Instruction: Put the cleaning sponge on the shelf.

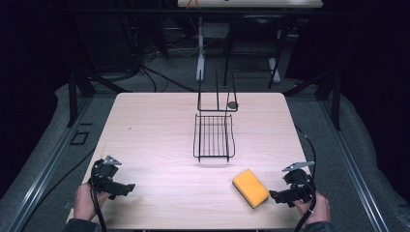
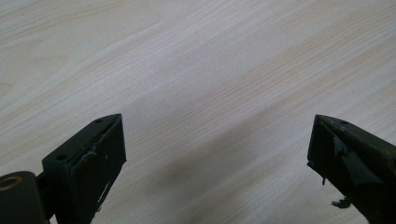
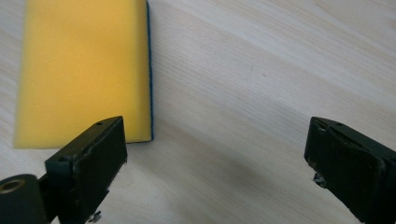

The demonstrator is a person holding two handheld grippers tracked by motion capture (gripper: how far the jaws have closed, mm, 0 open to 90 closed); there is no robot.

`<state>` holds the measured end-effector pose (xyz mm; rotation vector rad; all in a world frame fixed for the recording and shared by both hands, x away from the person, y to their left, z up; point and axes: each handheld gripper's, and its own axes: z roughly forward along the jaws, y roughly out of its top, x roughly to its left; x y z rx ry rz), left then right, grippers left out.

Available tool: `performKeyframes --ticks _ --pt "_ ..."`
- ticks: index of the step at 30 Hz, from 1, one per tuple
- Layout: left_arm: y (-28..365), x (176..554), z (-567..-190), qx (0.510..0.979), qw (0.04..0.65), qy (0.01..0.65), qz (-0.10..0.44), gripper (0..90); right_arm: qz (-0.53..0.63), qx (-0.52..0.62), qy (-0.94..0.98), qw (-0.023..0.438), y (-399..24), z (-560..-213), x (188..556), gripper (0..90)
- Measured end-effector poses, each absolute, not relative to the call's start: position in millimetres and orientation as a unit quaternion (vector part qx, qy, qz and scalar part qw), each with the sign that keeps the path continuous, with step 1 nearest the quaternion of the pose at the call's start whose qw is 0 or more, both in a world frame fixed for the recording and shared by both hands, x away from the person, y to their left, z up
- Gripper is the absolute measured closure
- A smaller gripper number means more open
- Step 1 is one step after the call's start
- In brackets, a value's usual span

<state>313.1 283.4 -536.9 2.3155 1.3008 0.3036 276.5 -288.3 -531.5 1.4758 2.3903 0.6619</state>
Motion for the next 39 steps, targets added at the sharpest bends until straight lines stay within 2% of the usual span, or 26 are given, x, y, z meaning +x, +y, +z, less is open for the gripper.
performKeyframes --ticks 7,29,39 --pt "283 313 -537 0.843 0.233 0.473 0.109 4.7 0.22 0.483 0.837 0.131 -272 -529 275 0.0" --pt "280 314 -538 0.849 0.225 0.466 0.108 5.4 0.193 0.42 0.881 0.1 -230 -533 274 0.0" --pt "280 314 -538 0.849 0.225 0.465 0.107 5.5 0.174 0.428 0.881 0.099 -220 -540 278 0.0"
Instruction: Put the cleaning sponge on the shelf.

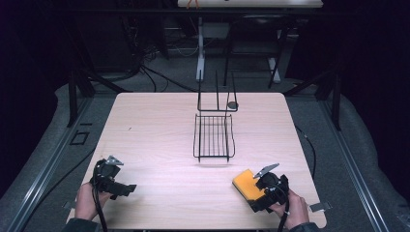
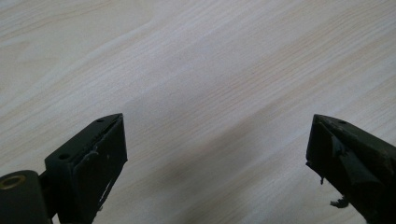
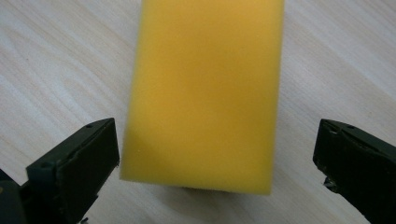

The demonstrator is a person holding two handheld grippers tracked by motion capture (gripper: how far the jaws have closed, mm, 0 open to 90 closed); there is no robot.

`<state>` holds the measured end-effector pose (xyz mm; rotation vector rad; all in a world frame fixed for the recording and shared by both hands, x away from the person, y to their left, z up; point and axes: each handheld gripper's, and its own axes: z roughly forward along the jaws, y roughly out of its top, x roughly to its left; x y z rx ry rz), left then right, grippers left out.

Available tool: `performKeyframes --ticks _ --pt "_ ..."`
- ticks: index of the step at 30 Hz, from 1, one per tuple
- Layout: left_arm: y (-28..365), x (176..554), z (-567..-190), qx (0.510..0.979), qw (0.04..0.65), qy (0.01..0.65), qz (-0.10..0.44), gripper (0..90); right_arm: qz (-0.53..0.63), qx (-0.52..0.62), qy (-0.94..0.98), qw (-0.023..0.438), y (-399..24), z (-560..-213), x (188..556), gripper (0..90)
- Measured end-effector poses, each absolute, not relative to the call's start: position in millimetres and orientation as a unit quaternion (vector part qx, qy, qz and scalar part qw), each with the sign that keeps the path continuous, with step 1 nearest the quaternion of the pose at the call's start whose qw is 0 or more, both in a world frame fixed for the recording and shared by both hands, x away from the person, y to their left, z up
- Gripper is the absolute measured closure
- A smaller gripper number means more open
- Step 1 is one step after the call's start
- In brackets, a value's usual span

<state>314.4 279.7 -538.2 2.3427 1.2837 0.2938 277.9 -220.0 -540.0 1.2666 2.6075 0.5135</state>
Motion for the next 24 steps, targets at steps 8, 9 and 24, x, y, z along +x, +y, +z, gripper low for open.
performKeyframes --ticks 8,9,24 --pt "280.2 314.0 -538.3 0.847 0.227 0.468 0.11 5.7 0.163 0.426 0.886 0.087 -214.6 -546.1 277.6 8.7" --pt "280.2 314.1 -538.1 0.848 0.226 0.466 0.111 5.7 0.162 0.423 0.887 0.087 -214.6 -546.7 278.0 12.9" --pt "280.8 314.4 -538.5 0.847 0.227 0.467 0.108 5.9 0.167 0.424 0.885 0.092 -215.3 -542.2 276.4 22.7"
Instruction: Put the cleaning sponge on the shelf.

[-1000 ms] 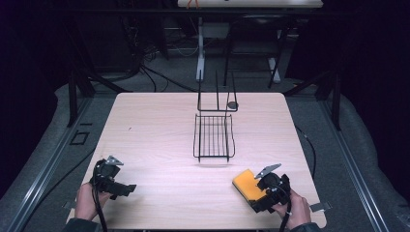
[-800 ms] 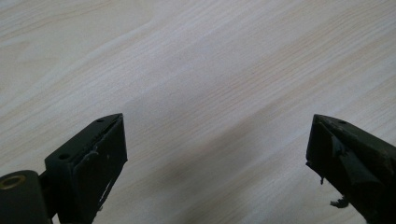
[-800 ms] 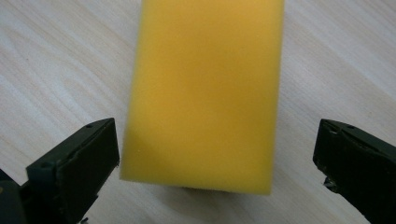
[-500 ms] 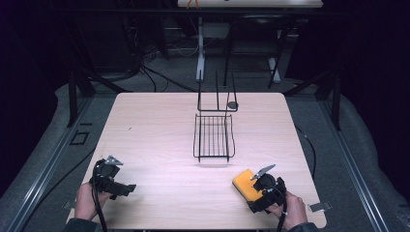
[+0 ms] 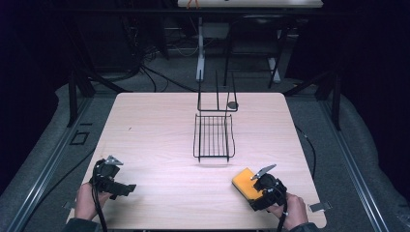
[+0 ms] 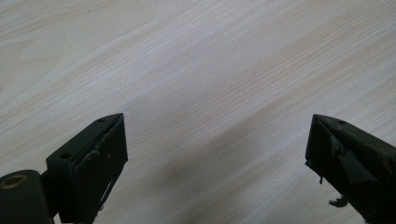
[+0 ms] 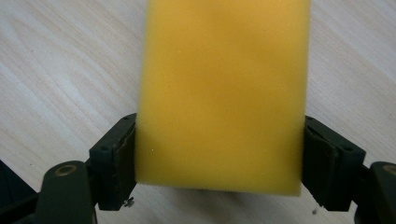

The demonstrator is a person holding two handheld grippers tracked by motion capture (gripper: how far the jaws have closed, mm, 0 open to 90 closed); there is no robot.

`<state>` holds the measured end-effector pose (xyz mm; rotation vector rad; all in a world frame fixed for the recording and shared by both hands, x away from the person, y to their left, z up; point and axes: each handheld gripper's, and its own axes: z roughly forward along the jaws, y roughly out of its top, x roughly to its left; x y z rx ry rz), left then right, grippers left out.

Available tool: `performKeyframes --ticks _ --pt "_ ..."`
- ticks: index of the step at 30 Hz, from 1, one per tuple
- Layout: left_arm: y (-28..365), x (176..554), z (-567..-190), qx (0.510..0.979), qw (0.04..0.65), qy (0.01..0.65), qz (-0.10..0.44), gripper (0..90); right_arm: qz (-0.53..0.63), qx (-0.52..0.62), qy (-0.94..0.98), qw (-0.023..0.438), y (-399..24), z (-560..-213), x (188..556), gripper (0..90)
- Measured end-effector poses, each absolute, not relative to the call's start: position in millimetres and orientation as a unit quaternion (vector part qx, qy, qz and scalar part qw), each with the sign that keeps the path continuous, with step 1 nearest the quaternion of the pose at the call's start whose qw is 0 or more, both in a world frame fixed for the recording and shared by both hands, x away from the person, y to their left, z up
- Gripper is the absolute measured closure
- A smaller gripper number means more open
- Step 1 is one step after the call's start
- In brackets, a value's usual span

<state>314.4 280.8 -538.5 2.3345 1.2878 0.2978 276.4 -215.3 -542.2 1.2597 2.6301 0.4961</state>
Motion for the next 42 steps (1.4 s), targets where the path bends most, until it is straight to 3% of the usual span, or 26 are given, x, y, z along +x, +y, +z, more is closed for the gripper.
performKeyframes --ticks 42 --pt "278 315 -538 0.853 0.226 0.457 0.111 7.3 0.203 0.441 0.867 0.114 -224 -524 274 23.9"
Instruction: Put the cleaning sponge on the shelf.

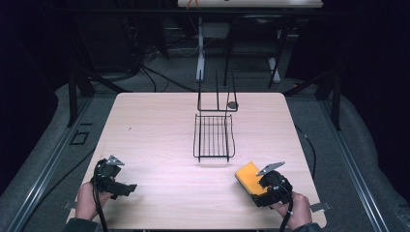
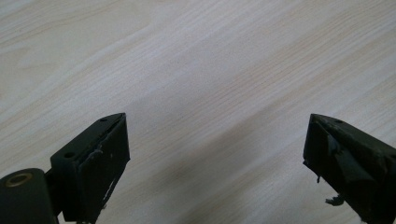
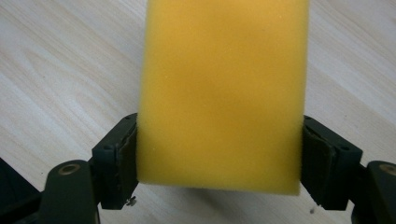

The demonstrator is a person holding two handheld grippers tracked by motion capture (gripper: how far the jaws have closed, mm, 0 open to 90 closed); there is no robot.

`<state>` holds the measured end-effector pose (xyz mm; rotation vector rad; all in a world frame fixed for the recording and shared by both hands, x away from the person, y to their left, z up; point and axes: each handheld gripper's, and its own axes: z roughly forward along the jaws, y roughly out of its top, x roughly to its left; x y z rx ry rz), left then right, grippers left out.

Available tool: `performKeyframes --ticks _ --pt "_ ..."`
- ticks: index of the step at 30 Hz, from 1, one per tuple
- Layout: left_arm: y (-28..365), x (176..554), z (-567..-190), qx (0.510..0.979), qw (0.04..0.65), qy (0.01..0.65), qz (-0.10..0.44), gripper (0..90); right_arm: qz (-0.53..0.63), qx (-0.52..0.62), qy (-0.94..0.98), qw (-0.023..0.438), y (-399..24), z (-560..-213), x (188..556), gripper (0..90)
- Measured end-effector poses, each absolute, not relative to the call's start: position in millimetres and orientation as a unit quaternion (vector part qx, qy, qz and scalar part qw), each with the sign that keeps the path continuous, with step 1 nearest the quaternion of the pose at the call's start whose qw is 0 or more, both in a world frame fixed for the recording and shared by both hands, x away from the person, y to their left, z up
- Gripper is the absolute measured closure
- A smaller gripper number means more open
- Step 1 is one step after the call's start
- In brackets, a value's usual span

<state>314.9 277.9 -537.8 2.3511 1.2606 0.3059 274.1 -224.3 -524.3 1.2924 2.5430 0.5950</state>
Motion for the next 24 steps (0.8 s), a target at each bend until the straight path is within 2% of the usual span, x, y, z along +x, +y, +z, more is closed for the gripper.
performKeyframes --ticks 24 --pt "278 315 -538 0.853 0.223 0.459 0.11 7.5 0.228 0.435 0.86 0.141 -227 -511 273 24.3"
